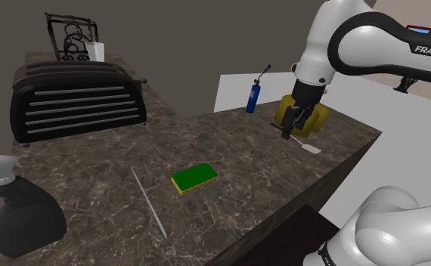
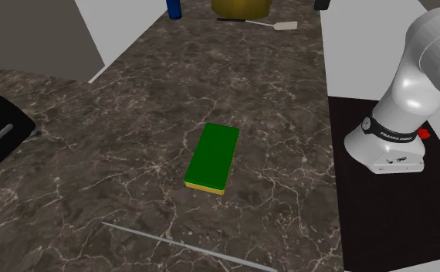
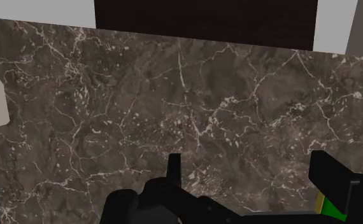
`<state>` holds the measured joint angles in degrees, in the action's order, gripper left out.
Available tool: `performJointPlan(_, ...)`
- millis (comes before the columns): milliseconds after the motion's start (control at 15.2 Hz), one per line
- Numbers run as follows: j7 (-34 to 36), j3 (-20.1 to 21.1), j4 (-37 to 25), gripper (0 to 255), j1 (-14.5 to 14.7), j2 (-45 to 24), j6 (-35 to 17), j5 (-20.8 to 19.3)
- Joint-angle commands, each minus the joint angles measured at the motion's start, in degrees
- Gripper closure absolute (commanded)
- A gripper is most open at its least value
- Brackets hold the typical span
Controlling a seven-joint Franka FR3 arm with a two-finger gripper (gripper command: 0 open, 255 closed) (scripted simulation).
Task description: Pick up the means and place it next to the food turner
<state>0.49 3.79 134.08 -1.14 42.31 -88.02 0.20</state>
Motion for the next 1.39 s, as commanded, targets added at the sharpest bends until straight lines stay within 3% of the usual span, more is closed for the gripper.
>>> performJointPlan(0, 0.00, 0.00, 0.00, 0, 0.00, 0.00, 0.00, 0.00)
performJointPlan(726, 15.26, 12.44, -1.37, 0, 3.40, -10.77, -10.26, 7.83)
performJointPlan(1320, 28.26, 22.27, -8.88, 0, 4.54, -25.40, -18.44, 8.46)
